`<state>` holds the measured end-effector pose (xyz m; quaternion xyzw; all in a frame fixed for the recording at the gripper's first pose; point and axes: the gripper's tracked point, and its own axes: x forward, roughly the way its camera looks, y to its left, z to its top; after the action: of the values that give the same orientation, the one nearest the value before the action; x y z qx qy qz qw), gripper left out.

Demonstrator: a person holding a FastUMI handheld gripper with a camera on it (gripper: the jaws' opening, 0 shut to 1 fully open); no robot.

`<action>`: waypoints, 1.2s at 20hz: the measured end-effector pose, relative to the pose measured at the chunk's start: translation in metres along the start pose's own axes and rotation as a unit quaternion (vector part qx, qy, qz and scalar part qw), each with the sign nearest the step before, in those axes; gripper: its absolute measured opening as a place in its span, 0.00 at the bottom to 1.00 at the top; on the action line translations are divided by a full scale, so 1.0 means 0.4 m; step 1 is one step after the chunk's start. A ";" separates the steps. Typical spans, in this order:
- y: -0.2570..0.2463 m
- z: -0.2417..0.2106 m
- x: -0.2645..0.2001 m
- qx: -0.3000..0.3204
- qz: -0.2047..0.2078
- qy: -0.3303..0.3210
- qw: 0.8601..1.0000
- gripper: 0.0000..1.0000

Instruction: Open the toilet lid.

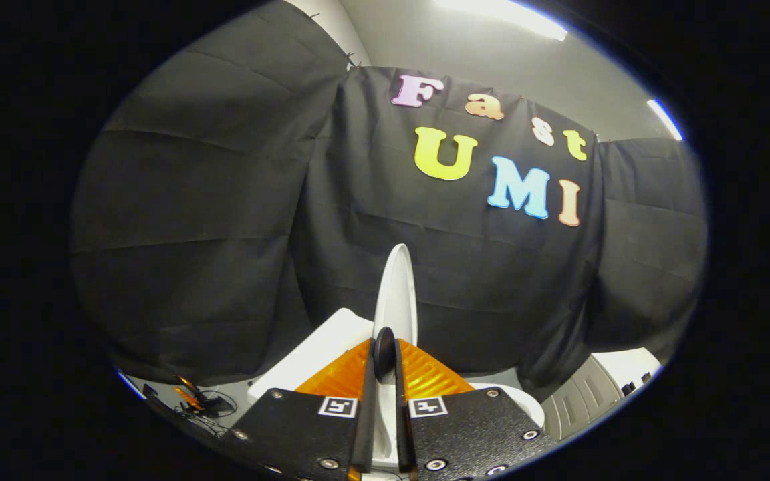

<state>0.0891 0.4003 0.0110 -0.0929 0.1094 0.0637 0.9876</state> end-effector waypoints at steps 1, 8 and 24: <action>-0.010 -0.002 -0.017 0.009 0.004 0.000 1.000 0.38; -0.061 0.112 -0.136 0.150 0.084 -0.080 0.982 0.95; -0.644 0.101 -0.240 0.132 0.013 -0.168 0.977 0.94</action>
<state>0.0420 0.1472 0.1153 0.0516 -0.0491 0.0767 0.9945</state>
